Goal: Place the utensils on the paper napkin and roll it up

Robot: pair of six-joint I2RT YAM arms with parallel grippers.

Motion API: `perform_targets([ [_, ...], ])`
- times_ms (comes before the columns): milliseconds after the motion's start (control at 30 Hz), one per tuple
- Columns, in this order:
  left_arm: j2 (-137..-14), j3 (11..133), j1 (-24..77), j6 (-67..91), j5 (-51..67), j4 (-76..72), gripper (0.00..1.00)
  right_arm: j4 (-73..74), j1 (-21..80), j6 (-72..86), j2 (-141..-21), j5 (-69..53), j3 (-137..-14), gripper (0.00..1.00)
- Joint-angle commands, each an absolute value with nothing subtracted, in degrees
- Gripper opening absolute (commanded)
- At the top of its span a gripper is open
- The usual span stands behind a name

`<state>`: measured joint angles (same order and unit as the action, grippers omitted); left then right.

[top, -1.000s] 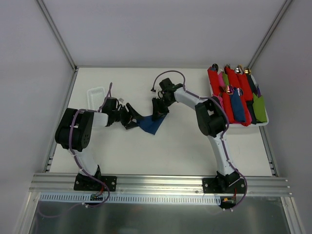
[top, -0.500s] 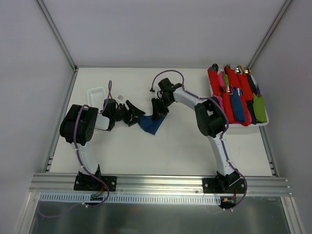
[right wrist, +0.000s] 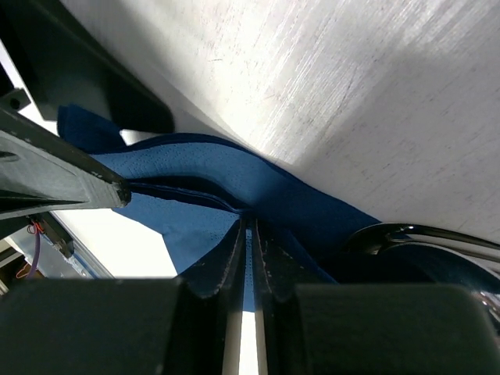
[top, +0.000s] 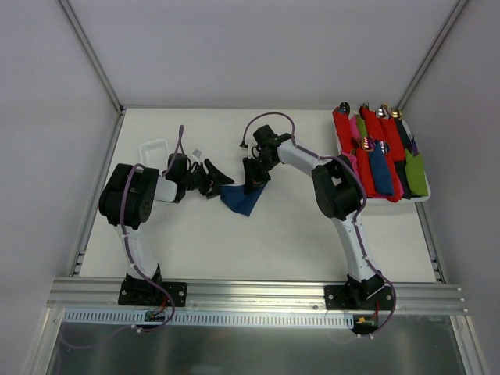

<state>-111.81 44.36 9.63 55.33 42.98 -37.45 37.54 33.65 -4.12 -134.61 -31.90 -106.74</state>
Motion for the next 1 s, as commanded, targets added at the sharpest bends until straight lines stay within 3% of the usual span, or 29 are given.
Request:
perform_targets([
  [0, -110.84, 40.52, 8.96, 47.03, 39.90, -21.72, 0.54, 40.69, 34.28, -5.89, -136.23, -27.95, -107.75, 0.10],
  [367, -106.79, 37.79, 8.88, 47.02, 42.89, -23.81, 0.53, 41.22, 34.37, -6.33, -135.79, -27.51, -107.49, 0.08],
  [667, -103.80, 40.16, 9.05, 46.67, 39.20, -22.77, 0.44, 41.40, 34.54, -6.50, -135.70, -27.69, -107.58, 0.08],
  [967, -102.49, 43.32, 10.89, 42.11, 38.76, -19.34, 0.18, 41.48, 34.54, -6.59, -135.70, -28.04, -107.75, 0.08],
])
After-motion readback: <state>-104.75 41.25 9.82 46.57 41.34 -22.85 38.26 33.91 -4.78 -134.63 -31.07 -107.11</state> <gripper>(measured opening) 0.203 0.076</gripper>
